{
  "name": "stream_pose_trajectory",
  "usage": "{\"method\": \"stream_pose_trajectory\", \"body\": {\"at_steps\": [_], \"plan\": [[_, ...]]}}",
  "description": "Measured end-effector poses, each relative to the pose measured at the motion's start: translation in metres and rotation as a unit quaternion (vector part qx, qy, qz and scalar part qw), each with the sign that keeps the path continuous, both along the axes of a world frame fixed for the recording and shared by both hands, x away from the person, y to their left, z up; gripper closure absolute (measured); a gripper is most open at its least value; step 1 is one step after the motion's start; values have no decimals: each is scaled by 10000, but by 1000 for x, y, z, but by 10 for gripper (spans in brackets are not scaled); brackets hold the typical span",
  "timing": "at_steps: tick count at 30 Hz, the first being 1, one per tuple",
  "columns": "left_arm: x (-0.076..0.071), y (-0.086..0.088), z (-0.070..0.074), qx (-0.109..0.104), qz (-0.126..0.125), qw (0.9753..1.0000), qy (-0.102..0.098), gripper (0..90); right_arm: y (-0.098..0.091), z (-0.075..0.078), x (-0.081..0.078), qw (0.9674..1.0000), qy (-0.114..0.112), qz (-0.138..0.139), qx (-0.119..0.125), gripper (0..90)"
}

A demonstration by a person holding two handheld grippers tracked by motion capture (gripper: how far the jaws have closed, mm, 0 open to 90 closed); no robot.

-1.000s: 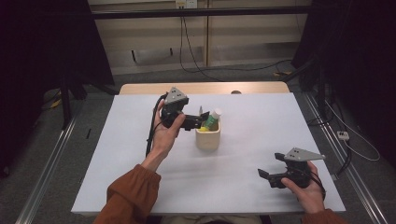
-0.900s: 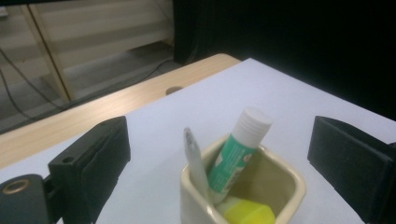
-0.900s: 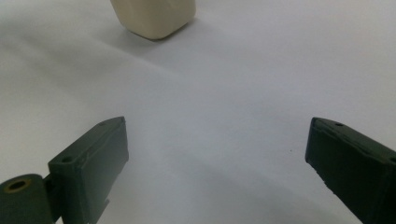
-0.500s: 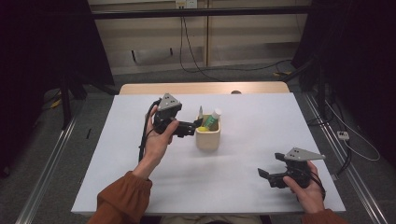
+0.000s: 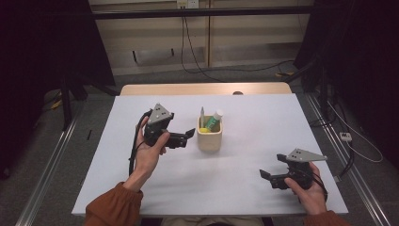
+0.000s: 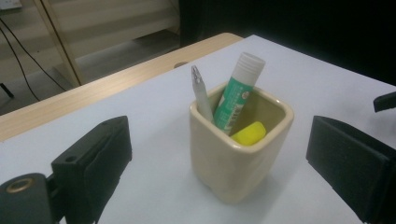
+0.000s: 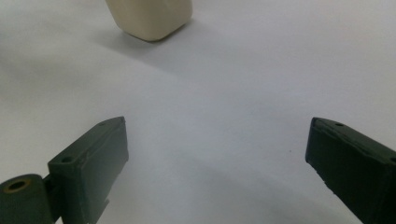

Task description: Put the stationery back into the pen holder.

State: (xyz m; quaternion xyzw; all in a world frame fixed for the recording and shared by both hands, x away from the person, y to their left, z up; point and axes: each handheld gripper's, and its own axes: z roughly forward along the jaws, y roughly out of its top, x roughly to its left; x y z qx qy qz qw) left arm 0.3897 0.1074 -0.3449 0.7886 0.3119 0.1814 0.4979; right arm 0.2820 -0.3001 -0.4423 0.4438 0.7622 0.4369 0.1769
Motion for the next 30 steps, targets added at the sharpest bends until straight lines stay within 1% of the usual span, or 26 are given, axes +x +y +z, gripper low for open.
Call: {"method": "stream_pose_trajectory", "body": {"at_steps": [2,4,5,6,8,9,13,15,16,18,23,25,28,29,30], "plan": [[-2,5,-2,-8,45,10000,-3,67,0,0,0,10000,-9,14,-2,58],[-3,9,-5,-22,34,9999,136,67,0,0,0,10000,-1,14,-17,58],[-4,11,-7,3,31,9998,201,67,0,0,0,10000,-3,10,-26,59],[-5,14,-9,-15,14,9997,225,67,0,0,0,10000,-8,6,-40,58],[-7,19,-12,32,88,9997,217,67,0,0,0,10000,-5,11,-40,58],[-7,21,-15,8,87,9996,253,67,0,0,0,10000,-9,11,-40,58],[-9,30,-23,49,157,9987,477,67,0,0,0,10000,-1,11,-40,59],[-12,34,-25,88,157,9987,486,67,0,0,0,10000,-7,23,-58,58],[-13,36,-26,75,153,9987,488,67,0,0,0,10000,-6,18,-64,59],[-16,39,-28,134,180,9986,474,66,0,0,0,10000,-5,12,-56,58],[-24,47,-35,179,301,9984,449,65,1,0,0,10000,-8,23,-65,58],[-28,49,-36,180,416,9981,406,58,1,0,1,10000,-2,18,-68,59],[-33,54,-38,192,472,9981,339,52,1,0,0,10000,2,21,-66,59],[-35,56,-40,217,482,9981,315,50,1,0,0,10000,-5,24,-63,59],[-37,57,-40,259,504,9978,338,49,1,0,0,10000,-4,24,-61,58]]}}
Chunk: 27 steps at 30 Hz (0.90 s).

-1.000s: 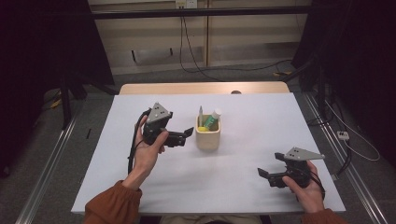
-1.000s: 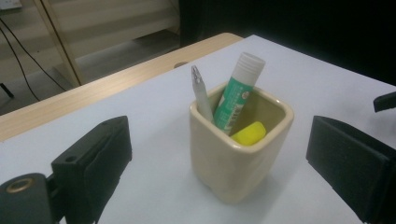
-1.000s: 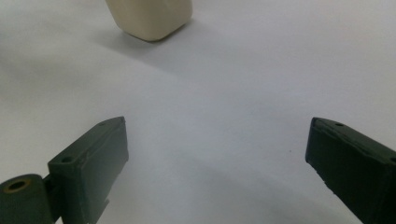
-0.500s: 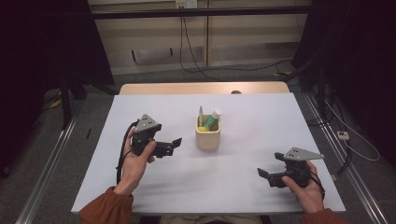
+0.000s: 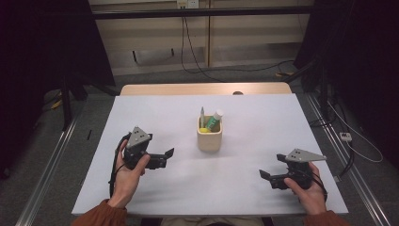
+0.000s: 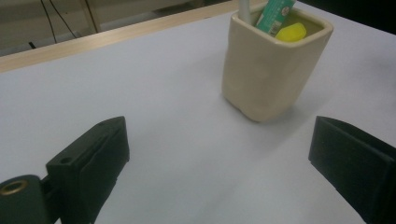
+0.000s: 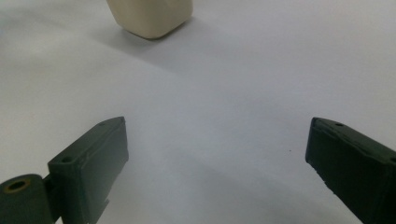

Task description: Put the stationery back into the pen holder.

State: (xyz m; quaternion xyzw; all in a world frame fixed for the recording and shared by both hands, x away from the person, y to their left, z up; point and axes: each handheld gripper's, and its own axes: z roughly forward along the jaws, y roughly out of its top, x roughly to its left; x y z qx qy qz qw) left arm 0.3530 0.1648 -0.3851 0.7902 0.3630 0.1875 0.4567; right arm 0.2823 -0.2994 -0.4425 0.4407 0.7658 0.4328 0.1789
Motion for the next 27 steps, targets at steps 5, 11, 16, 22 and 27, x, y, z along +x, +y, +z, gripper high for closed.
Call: {"method": "stream_pose_trajectory", "body": {"at_steps": [5,11,16,22,27], "plan": [[-13,10,-1,-227,96,9996,-126,53,0,0,0,10000,0,2,-4,59],[-25,15,-5,-252,110,9995,-152,53,0,0,0,10000,-1,1,-5,59],[-33,20,-10,-203,120,9997,-108,53,0,0,0,10000,2,1,-8,59],[-39,27,-18,-103,223,9997,-66,55,0,0,0,10000,0,-4,-10,58],[-44,31,-27,-63,299,9995,17,55,0,0,0,10000,-1,-6,-13,59]]}}
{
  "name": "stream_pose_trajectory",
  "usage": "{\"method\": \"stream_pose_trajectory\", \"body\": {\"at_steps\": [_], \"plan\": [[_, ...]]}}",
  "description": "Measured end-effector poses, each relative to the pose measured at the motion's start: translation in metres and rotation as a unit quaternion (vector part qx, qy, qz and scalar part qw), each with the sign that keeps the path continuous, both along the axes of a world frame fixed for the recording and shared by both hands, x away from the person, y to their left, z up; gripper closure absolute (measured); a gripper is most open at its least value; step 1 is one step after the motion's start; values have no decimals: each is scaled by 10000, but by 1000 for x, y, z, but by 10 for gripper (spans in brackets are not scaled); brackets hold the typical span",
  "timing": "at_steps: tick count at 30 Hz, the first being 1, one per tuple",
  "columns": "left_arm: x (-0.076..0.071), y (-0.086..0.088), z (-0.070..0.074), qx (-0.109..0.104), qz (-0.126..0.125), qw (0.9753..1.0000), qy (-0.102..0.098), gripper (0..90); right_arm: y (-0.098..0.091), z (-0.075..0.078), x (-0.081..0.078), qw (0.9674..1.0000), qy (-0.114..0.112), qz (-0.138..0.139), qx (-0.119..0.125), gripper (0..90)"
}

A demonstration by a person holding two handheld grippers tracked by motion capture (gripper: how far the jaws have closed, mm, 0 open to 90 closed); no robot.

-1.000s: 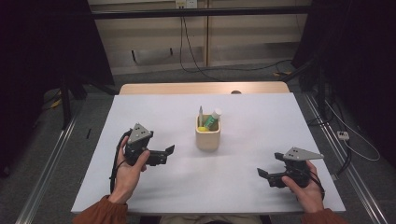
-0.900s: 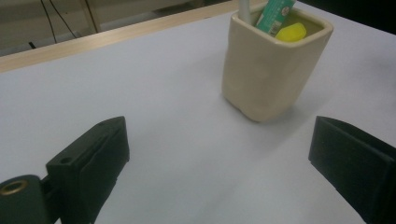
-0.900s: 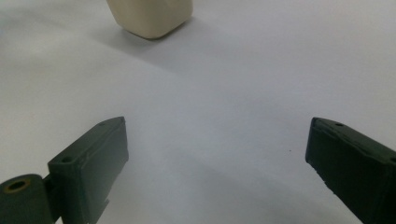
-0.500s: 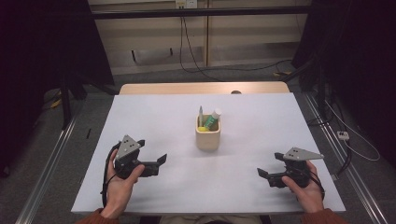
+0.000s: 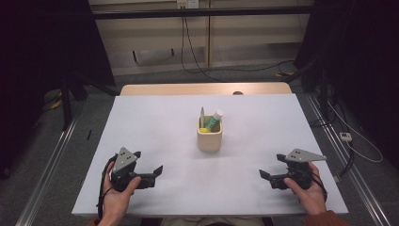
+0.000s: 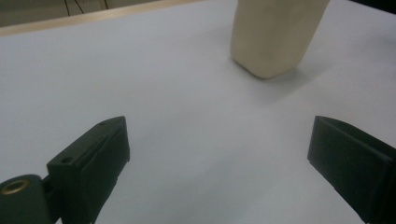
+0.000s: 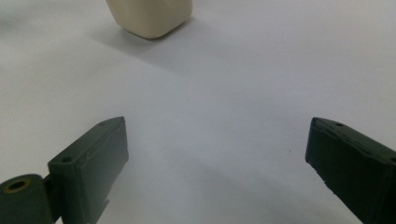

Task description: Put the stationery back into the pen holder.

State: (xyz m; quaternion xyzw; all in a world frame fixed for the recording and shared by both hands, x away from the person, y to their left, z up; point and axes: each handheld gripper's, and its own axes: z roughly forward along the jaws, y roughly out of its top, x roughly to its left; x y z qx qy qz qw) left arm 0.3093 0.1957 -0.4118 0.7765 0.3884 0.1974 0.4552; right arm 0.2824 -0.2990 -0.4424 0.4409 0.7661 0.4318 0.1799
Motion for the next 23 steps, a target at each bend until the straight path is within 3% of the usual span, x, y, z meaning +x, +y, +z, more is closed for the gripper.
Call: {"method": "stream_pose_trajectory", "body": {"at_steps": [8,23], "plan": [[0,1,-10,-40,26,9999,91,57,0,0,0,10000,3,-2,-4,59],[3,1,-16,-98,59,9998,142,50,-1,0,0,10000,3,6,5,59]]}}
